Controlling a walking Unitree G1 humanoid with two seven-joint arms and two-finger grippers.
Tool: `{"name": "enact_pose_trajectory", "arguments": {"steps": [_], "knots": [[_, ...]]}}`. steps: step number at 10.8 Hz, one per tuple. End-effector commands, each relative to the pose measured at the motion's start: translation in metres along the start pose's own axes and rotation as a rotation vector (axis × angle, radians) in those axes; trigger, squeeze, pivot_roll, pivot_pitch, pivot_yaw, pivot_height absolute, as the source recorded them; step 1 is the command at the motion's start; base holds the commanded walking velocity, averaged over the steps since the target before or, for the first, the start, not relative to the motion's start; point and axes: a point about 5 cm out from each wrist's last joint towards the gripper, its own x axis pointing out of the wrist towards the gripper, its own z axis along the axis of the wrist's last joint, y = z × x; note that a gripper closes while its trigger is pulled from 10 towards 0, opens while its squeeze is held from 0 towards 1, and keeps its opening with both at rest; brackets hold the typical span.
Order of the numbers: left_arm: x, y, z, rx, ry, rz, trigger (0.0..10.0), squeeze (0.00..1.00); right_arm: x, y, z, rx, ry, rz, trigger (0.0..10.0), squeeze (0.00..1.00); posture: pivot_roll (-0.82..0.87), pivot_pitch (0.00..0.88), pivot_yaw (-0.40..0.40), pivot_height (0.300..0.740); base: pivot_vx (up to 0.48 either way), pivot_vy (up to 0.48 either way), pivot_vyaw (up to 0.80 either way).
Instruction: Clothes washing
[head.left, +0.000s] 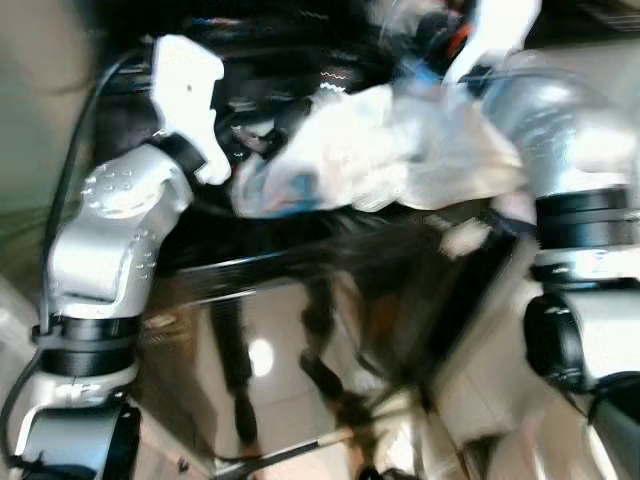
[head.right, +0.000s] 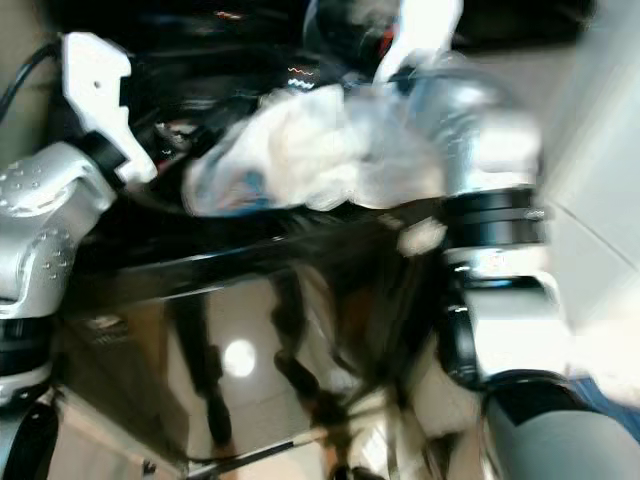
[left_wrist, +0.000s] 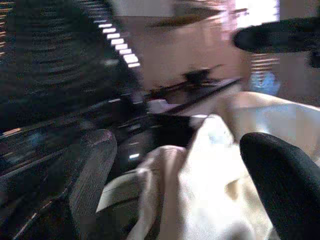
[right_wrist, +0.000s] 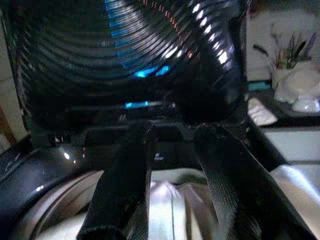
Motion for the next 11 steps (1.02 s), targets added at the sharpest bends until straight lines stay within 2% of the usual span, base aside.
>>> {"name": "enact_pose_trajectory", "arguments": {"steps": [1,2,3,4,5,6,7,8,9,10,11], "knots": [[0.001,-0.002,-0.002,0.001,0.013,-0.014,10.0,0.00,-0.001,-0.003,-0.015,0.012,0.061,-0.009,10.0,0.00,0.02,0.000,-0.005,0.740,0.000,0.000,0.00],[0.001,-0.002,-0.002,0.003,0.009,-0.007,10.0,0.00,0.002,-0.003,-0.013,0.013,0.034,0.004,10.0,0.00,0.03,0.000,-0.013,0.740,0.000,0.000,0.00],[0.000,0.001,-0.002,0.012,0.012,0.023,10.0,0.00,-0.002,-0.022,-0.005,-0.001,-0.023,-0.087,10.0,0.00,0.03,0.000,-0.018,0.740,0.000,0.000,0.00],[0.000,0.002,-0.003,0.013,0.017,0.024,10.0,0.00,-0.004,-0.030,-0.006,-0.055,-0.007,-0.133,10.0,0.00,0.03,0.000,-0.019,0.740,0.000,0.000,0.00],[-0.001,-0.003,-0.003,0.016,0.024,-0.032,10.0,0.00,-0.014,-0.048,0.001,-0.205,-0.023,-0.240,10.0,0.00,0.04,0.000,-0.023,0.740,0.000,0.000,0.00],[-0.002,-0.007,-0.005,-0.002,0.019,-0.036,10.0,0.00,-0.026,-0.057,0.014,-0.181,-0.073,-0.274,10.0,0.00,0.04,0.000,-0.026,0.740,0.000,0.000,0.00],[-0.006,-0.006,-0.031,-0.061,0.074,0.162,10.0,0.00,-0.057,-0.050,0.006,-0.215,-0.060,-0.269,10.0,0.00,0.02,0.000,-0.014,0.740,0.000,0.000,0.00],[-0.009,-0.013,-0.045,-0.088,0.107,0.207,10.0,0.00,-0.072,-0.039,-0.009,-0.256,-0.015,-0.250,10.0,0.00,0.00,0.000,-0.001,0.740,0.000,0.000,0.00],[-0.012,-0.019,-0.051,-0.077,0.126,0.218,10.0,0.00,-0.081,-0.029,-0.020,-0.290,0.009,-0.225,10.0,0.00,-0.01,0.000,0.011,0.740,0.000,0.000,0.00],[-0.014,-0.039,-0.063,-0.080,0.158,0.216,10.0,0.00,-0.114,-0.007,-0.055,-0.242,0.030,-0.229,10.0,0.00,-0.05,0.000,0.045,0.740,0.000,0.000,0.00],[-0.010,-0.044,-0.058,-0.102,0.134,0.234,10.0,0.00,-0.134,0.004,-0.062,-0.189,0.020,-0.251,10.0,0.00,-0.06,0.000,0.053,0.740,0.000,0.000,0.00]]}}
